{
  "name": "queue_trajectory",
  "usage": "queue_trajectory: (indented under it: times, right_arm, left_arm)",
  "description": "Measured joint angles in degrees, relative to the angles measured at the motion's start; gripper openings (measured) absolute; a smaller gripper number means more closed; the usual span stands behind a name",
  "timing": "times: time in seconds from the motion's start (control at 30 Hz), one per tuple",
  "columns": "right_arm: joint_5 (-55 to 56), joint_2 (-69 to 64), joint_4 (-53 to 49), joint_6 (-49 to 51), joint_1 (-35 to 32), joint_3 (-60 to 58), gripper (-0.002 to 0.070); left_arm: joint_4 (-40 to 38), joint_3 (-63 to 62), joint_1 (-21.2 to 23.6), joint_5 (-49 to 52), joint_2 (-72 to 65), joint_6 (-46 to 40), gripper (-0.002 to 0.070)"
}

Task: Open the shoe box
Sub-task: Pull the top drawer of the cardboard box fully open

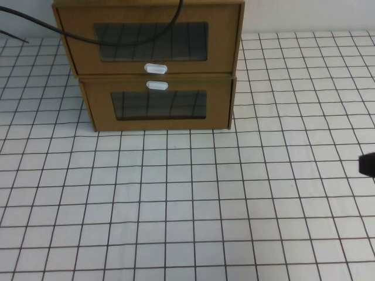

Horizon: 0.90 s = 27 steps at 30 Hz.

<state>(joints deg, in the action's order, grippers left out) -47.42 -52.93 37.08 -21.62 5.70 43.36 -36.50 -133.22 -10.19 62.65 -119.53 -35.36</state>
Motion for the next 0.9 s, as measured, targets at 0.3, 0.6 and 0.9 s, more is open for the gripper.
queue_trajectory:
  times: [0.3,0.6,0.9]
  right_arm:
    - [2.0,-22.6,-13.5,7.0,20.0,18.8,-0.0013]
    - [5.7,-40.0,-40.8,18.1,40.1,35.1,-0.0013]
    - [10.7,-49.9,-81.4,35.8,48.9,38.7,-0.0001]
  left_arm:
    - [0.0,0.0,0.0,0.0,0.0,0.0,-0.0002]
    - [0.0,0.0,0.0,0.0,0.0,0.1,-0.0002]
    - [0.0,0.0,0.0,0.1,0.0,0.1,-0.0002]
